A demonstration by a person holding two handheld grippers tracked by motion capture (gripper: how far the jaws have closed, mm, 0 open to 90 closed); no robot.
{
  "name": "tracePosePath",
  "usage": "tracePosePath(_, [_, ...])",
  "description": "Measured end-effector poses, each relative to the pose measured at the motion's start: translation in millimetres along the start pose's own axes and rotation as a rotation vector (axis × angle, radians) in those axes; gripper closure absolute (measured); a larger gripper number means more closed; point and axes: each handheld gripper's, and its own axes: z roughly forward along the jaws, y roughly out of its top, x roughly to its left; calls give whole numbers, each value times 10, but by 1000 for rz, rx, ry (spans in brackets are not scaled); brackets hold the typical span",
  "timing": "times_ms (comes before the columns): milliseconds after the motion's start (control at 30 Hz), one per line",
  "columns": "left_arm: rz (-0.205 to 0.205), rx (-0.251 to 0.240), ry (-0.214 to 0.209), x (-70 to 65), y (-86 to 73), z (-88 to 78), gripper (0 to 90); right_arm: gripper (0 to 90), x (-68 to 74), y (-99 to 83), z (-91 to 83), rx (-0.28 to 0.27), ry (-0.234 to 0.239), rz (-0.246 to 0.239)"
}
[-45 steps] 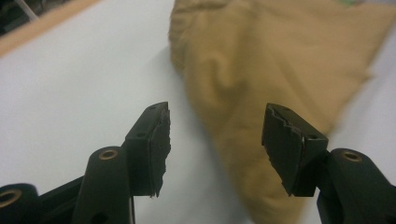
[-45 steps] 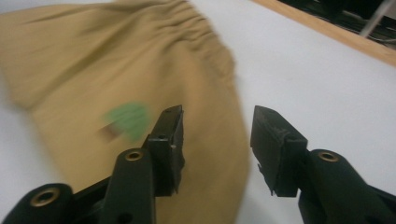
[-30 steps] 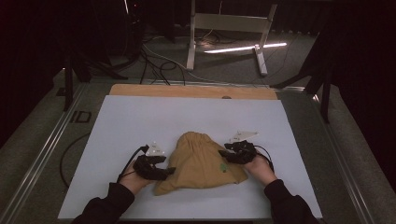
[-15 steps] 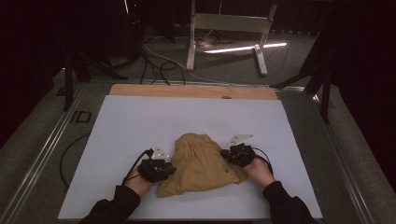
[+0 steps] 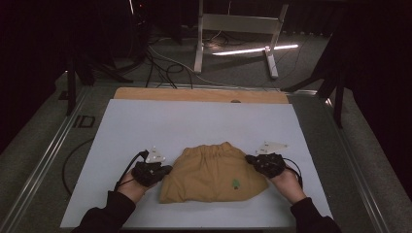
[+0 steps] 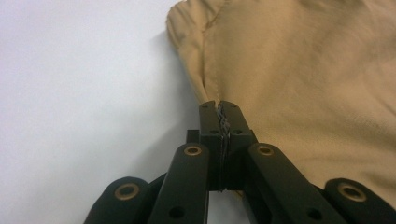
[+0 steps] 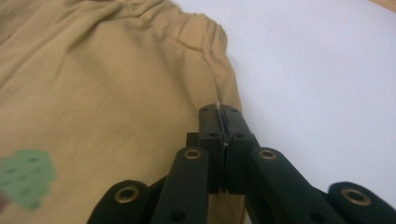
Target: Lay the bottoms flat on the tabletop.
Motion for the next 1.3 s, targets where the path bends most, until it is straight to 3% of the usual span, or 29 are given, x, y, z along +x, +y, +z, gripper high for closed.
tracePosePath(33, [9,6,-7,-14,-7,-9,900,885,15,-32,-36,3,10,15])
tracePosePath(200, [37,39,-38,-88,-37,44,898,885,151,-195,-105,55,13,2])
tracePosePath(300, [31,47,-48,-102,-37,110,892,883,180,-264,-94,85,9,14])
tracePosePath(367, [41,69,-83,-95,-41,171,891,880,194,-284,-84,94,5,-1])
tracePosePath(467, [33,85,-96,-71,-56,231,891,880,209,-300,-63,109,2,-7])
tracePosePath(567, [35,83,-95,-69,-49,238,891,880,259,-334,-10,128,-8,-34])
tracePosePath(733, [19,64,-92,-39,-19,192,876,869,241,-297,-60,121,-13,-10])
tracePosePath(833, [15,44,-75,-24,4,154,737,814,243,-255,-113,105,-23,9])
tracePosePath(867, [-15,20,-64,-12,31,132,737,747,241,-229,-137,86,-18,10])
tracePosePath(900, [-21,14,-61,-12,39,130,620,710,230,-165,-174,53,5,22])
tracePosePath(933, [-29,10,-53,-13,59,126,585,683,228,-145,-177,50,5,26])
tracePosePath(1000, [-37,1,-39,-17,86,128,539,596,204,-67,-179,22,5,22])
tracePosePath(1133, [-82,-25,-17,0,143,162,482,528,141,73,-56,-10,33,44])
tracePosePath(1300, [-127,-19,-64,53,168,310,454,515,58,109,217,32,42,56])
